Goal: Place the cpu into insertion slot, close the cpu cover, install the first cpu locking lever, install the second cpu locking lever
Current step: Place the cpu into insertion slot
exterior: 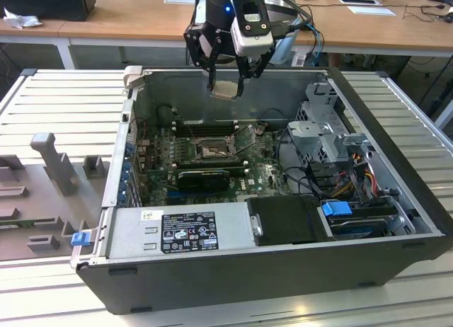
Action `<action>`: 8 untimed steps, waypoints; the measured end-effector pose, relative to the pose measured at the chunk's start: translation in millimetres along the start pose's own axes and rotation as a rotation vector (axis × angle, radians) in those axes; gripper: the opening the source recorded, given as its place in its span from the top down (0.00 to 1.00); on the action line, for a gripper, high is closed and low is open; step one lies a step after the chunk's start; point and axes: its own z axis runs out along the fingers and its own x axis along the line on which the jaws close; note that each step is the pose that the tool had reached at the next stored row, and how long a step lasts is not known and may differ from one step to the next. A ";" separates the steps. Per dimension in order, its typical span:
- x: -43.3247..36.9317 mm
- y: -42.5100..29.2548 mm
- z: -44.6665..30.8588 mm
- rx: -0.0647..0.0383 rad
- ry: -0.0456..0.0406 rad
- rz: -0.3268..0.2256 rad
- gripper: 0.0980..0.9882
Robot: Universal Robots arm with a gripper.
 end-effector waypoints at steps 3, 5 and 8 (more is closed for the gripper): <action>0.0 0.0 0.0 0.000 -0.0004 0.004 0.52; 0.0 0.0 0.0 0.000 -0.0005 0.007 0.52; 0.0 0.0 0.0 0.000 -0.0010 0.011 0.52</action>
